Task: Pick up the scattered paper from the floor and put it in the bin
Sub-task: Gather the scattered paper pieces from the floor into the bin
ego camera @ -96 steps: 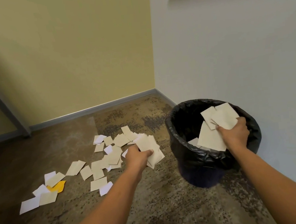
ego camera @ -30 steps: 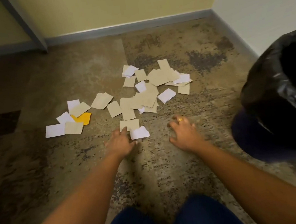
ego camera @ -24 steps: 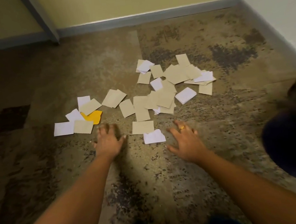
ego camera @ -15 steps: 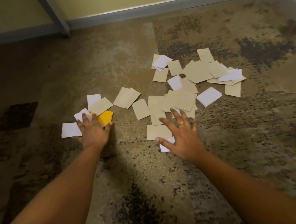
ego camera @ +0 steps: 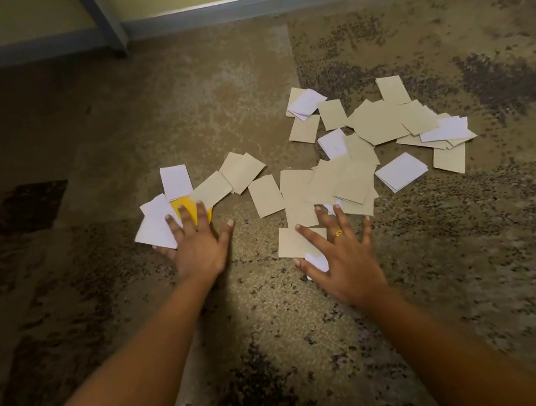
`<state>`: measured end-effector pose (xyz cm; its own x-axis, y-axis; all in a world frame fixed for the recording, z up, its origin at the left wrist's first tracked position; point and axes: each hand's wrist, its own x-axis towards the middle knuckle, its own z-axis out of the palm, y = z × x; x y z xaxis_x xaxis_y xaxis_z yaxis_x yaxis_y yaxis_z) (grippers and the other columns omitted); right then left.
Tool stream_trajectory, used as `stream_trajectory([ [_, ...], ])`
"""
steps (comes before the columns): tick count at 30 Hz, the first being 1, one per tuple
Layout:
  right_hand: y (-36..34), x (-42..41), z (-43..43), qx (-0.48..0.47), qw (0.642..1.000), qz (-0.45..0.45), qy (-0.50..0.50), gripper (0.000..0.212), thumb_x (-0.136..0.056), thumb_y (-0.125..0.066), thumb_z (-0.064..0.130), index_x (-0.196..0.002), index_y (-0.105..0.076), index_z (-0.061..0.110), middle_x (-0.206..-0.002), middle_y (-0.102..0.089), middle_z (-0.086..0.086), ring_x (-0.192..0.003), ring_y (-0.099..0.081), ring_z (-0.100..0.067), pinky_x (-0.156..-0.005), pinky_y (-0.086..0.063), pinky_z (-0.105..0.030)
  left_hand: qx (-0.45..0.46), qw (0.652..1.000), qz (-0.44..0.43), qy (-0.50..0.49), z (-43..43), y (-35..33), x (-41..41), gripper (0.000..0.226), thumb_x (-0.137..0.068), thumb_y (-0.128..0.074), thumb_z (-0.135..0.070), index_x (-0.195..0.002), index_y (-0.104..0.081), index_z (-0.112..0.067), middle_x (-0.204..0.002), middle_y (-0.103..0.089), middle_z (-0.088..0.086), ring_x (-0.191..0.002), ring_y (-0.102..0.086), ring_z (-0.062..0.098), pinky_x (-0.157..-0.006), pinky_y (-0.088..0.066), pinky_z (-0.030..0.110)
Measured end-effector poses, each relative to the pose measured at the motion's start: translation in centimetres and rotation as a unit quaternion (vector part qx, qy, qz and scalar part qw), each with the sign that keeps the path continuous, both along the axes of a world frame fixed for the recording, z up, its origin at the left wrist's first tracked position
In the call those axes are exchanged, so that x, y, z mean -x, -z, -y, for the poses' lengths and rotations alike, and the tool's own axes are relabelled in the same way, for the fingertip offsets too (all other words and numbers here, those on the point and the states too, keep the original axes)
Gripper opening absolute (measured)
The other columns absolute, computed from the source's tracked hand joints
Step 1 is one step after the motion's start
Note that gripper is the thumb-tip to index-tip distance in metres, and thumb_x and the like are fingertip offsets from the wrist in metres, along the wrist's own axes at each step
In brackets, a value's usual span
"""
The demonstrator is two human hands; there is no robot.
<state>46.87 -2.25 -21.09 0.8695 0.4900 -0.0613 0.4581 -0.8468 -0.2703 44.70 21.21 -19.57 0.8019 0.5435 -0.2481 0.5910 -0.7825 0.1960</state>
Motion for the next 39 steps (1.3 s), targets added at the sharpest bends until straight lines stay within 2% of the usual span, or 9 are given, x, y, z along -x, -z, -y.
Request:
stream_trajectory([
  [5,0.0,0.1,0.0,-0.036,0.999,0.008,0.015,0.061,-0.085,-0.020,0.062,-0.141,-0.033,0.040,-0.157,-0.019,0.000,-0.146,-0.005,-0.022,-0.108,0.009,-0.053,-0.034,0.996,0.027,0.083,2.7,-0.8,2.4,0.064,-0.092,-0.030,-0.059,-0.148,-0.019,-0.030,-0.159,-0.009,0.000,-0.146,-0.002,0.023,-0.109,-0.012,0.063],
  [9,0.1,0.2,0.0,-0.038,0.999,0.021,0.021,0.061,-0.086,-0.020,0.061,-0.141,-0.035,0.038,-0.156,-0.022,-0.001,-0.146,-0.009,-0.022,-0.107,0.010,-0.052,-0.113,0.984,0.129,0.040,1.3,-1.3,2.2,0.057,-0.092,-0.038,-0.056,-0.141,-0.036,-0.026,-0.156,-0.020,0.006,-0.144,-0.012,0.032,-0.104,-0.018,0.064],
  [13,0.2,0.1,-0.1,-0.037,0.999,0.030,0.023,0.059,-0.086,-0.024,0.059,-0.139,-0.039,0.036,-0.154,-0.028,-0.002,-0.145,-0.015,-0.024,-0.107,0.005,-0.054,-0.082,0.988,0.114,-0.070,-2.5,-1.8,-1.1,0.066,-0.091,-0.040,-0.055,-0.146,-0.026,-0.021,-0.157,-0.011,0.011,-0.145,-0.004,0.036,-0.107,-0.010,0.069],
  [17,0.3,0.1,-0.2,-0.034,0.998,0.042,0.023,0.056,-0.087,-0.028,0.058,-0.136,-0.044,0.035,-0.150,-0.035,-0.004,-0.143,-0.023,-0.026,-0.107,-0.002,-0.056,0.022,0.986,0.109,-0.126,-5.6,-1.8,-4.7,0.076,-0.090,-0.038,-0.060,-0.150,-0.011,-0.022,-0.159,0.001,0.009,-0.145,0.002,0.036,-0.112,-0.005,0.063],
  [21,0.4,0.0,-0.2,-0.023,0.998,0.055,0.021,0.054,-0.087,-0.031,0.057,-0.133,-0.047,0.034,-0.147,-0.040,-0.004,-0.140,-0.029,-0.027,-0.106,-0.008,-0.059,0.078,0.993,0.054,-0.077,-6.1,-1.3,-6.8,0.075,-0.089,-0.032,-0.065,-0.150,-0.006,-0.030,-0.160,0.002,-0.002,-0.145,0.006,0.037,-0.114,-0.006,0.061],
  [25,0.5,0.0,-0.1,-0.022,0.998,0.058,0.021,0.054,-0.086,-0.032,0.057,-0.132,-0.048,0.034,-0.146,-0.042,-0.005,-0.140,-0.030,-0.027,-0.106,-0.008,-0.059,0.033,0.999,-0.025,-0.023,-5.2,-0.6,-6.5,0.066,-0.088,-0.021,-0.069,-0.147,-0.011,-0.041,-0.159,0.004,-0.009,-0.145,0.011,0.035,-0.108,0.000,0.070],
  [31,0.3,0.1,-0.2,-0.013,0.998,0.056,0.023,0.054,-0.085,-0.033,0.056,-0.131,-0.050,0.033,-0.144,-0.045,-0.006,-0.138,-0.034,-0.028,-0.105,-0.014,-0.060,0.000,1.000,0.016,0.009,-2.8,-0.4,-3.3,0.061,-0.091,-0.025,-0.064,-0.146,-0.021,-0.037,-0.159,-0.009,-0.009,-0.146,-0.003,0.029,-0.109,-0.003,0.065],
  [34,0.3,0.1,-0.2,-0.020,0.998,0.054,0.025,0.055,-0.085,-0.033,0.056,-0.131,-0.050,0.032,-0.143,-0.046,-0.005,-0.138,-0.034,-0.028,-0.106,-0.014,-0.060,0.024,0.999,0.034,0.012,-0.5,-0.6,-2.0,0.058,-0.092,-0.026,-0.062,-0.145,-0.024,-0.038,-0.158,-0.011,-0.009,-0.146,-0.004,0.028,-0.109,-0.002,0.064],
  [39,0.5,0.1,-0.1,-0.066,0.995,0.065,0.045,0.054,-0.082,-0.038,0.054,-0.123,-0.057,0.024,-0.140,-0.049,-0.004,-0.137,-0.035,-0.025,-0.105,-0.020,-0.063,0.030,0.995,0.030,0.085,6.4,-0.1,1.0,0.063,-0.091,-0.027,-0.064,-0.147,-0.017,-0.037,-0.158,-0.008,-0.011,-0.146,-0.001,0.023,-0.110,-0.003,0.063],
])
